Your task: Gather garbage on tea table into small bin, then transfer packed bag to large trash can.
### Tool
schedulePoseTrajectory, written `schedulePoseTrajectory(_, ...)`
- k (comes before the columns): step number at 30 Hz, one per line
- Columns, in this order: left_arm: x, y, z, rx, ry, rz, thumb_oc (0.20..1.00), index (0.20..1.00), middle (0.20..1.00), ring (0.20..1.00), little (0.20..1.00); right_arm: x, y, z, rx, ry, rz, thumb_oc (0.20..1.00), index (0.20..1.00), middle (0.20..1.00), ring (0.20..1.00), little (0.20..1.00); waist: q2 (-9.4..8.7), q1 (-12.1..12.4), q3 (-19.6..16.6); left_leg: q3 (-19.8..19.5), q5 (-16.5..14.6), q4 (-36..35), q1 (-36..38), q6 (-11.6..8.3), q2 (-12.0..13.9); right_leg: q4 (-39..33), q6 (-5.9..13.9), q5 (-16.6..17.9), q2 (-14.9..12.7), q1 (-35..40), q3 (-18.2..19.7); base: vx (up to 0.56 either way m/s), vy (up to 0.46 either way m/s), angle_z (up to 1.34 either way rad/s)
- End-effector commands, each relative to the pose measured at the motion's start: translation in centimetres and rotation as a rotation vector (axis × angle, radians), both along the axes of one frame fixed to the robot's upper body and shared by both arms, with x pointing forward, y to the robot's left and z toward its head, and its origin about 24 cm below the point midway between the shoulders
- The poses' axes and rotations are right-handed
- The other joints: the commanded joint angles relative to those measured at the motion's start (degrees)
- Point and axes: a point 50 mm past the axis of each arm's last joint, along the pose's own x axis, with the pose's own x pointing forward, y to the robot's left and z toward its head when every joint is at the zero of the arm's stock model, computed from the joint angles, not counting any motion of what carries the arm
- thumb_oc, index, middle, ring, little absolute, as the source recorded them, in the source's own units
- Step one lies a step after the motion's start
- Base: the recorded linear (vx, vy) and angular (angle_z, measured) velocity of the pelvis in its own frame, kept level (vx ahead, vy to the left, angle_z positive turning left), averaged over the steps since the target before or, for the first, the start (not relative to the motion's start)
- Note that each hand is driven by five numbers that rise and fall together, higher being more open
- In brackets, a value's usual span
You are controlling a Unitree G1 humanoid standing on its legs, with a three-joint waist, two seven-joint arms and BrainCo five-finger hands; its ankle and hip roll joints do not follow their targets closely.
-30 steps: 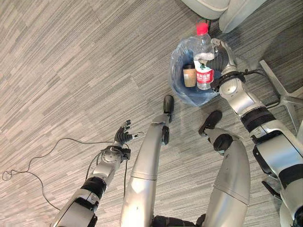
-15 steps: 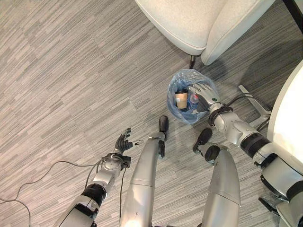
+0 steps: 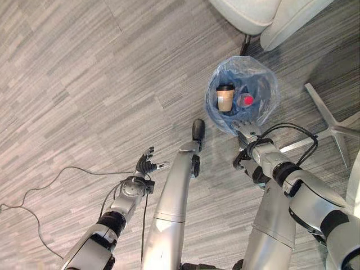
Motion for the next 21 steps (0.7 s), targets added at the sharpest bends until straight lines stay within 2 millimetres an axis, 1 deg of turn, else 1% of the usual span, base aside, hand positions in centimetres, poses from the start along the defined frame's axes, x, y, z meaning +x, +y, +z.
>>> schedulePoseTrajectory(1, -0.4, 0.2, -0.4, 0.02, -0.008, 0.02, 1.0, 1.0, 1.0, 1.0, 1.0, 0.0, 0.4, 0.5, 0.009, -0.018, 0.036, 0.2, 0.2, 0.2, 0.2, 0.2, 1.95, 0.65, -1.13, 0.58, -2.47, -3.44, 2.4, -2.02, -0.41, -6.51, 4.21, -1.91, 3.01, 4.09, 5.89, -0.04, -0.019, -0.01)
schedulePoseTrajectory(2, -0.3, 0.1, -0.1, 0.01, -0.02, 0.022, 1.0, 1.0, 1.0, 1.0, 1.0, 0.1, 0.8, 1.3, 0.053, -0.045, 0.053, 0.2, 0.2, 0.2, 0.2, 0.2, 1.63, 0.51, -1.28, 0.68, -2.29, -4.89, 3.65, -1.9, -0.15, -7.88, 4.58, -1.4, 3.71, 5.07, 5.68, -0.04, -0.015, -0.01)
schedulePoseTrajectory(4, -0.3, 0.1, -0.1, 0.008, -0.018, 0.022, 1.0, 1.0, 1.0, 1.0, 1.0, 0.2, 0.9, 1.5, 0.069, -0.051, 0.06, 0.2, 0.2, 0.2, 0.2, 0.2, 1.53, 0.43, -1.33, 0.69, -2.25, -5.48, 4.35, -1.87, 0.01, -8.52, 4.66, -1.22, 3.93, 5.67, 5.57, -0.03, -0.008, -0.05)
schedulePoseTrajectory(9, -0.3, 0.4, 0.0, 0.002, -0.018, 0.031, 1.0, 1.0, 1.0, 1.0, 1.0, 0.3, 1.4, 3.3, 0.158, -0.107, 0.092, 0.2, 0.2, 0.2, 0.2, 0.2, 0.83, -0.07, -1.75, 0.64, -1.97, -8.67, 8.5, -1.92, 0.68, -11.63, 5.5, -0.14, 4.97, 9.51, 4.72, -0.04, -0.012, -0.07)
schedulePoseTrajectory(12, -0.4, 0.5, -0.2, 0.0, -0.011, 0.034, 1.0, 1.0, 1.0, 1.0, 1.0, 0.2, 1.8, 3.6, 0.201, -0.116, 0.105, 0.2, 0.2, 0.2, 0.2, 0.2, 0.79, -0.18, -1.8, 0.51, -1.7, -10.31, 10.44, -1.95, 1.02, -13.0, 5.85, 0.36, 5.43, 11.38, 4.19, -0.02, -0.011, -0.02)
schedulePoseTrajectory(14, -0.5, 0.7, -0.3, 0.0, -0.003, 0.042, 1.0, 1.0, 1.0, 1.0, 1.0, 0.0, 2.2, 4.1, 0.269, -0.129, 0.116, 0.2, 0.2, 0.2, 0.2, 0.2, 0.51, -0.41, -1.88, 0.47, -1.47, -11.81, 12.36, -2.0, 1.3, -14.37, 6.22, 0.92, 5.88, 13.16, 3.95, -0.05, -0.018, -0.02)
schedulePoseTrajectory(15, -0.7, 0.9, -0.5, -0.002, 0.004, 0.052, 1.0, 1.0, 1.0, 1.0, 1.0, -0.3, 2.5, 4.1, 0.355, -0.133, 0.12, 0.2, 0.2, 0.2, 0.2, 0.2, 0.28, -0.77, -2.14, 0.35, -1.23, -13.25, 14.58, -2.13, 1.59, -15.79, 6.52, 1.55, 6.08, 15.21, 3.56, -0.04, -0.015, -0.04)
schedulePoseTrajectory(16, -0.7, 0.9, -0.5, -0.002, 0.005, 0.052, 1.0, 1.0, 1.0, 1.0, 1.0, -0.3, 2.5, 4.1, 0.356, -0.132, 0.119, 0.2, 0.2, 0.2, 0.2, 0.2, 0.31, -0.75, -2.04, 0.31, -1.17, -13.4, 14.83, -2.14, 1.59, -15.95, 6.53, 1.62, 6.1, 15.47, 3.5, -0.03, -0.016, -0.04)
schedulePoseTrajectory(17, -0.8, 1.0, -0.6, -0.002, 0.008, 0.056, 1.0, 1.0, 1.0, 1.0, 1.0, -0.5, 2.6, 4.1, 0.402, -0.134, 0.12, 0.2, 0.2, 0.2, 0.2, 0.2, 0.19, -0.94, -2.31, 0.36, -1.13, -14.17, 15.95, -2.17, 1.68, -16.74, 6.7, 1.83, 6.23, 16.6, 3.24, 0.0, 0.0, 0.0)
schedulePoseTrajectory(21, -1.8, 1.5, -1.4, -0.009, 0.041, 0.067, 1.0, 1.0, 1.0, 1.0, 1.0, -1.8, 3.1, 3.7, 0.662, -0.111, 0.126, 0.2, 0.2, 0.2, 0.2, 0.2, -0.4, -1.66, -2.73, 0.09, -0.36, -18.78, 23.28, -2.26, 1.86, -21.47, 7.26, 3.35, 7.24, 23.72, 2.27, -0.01, -0.009, -0.02)
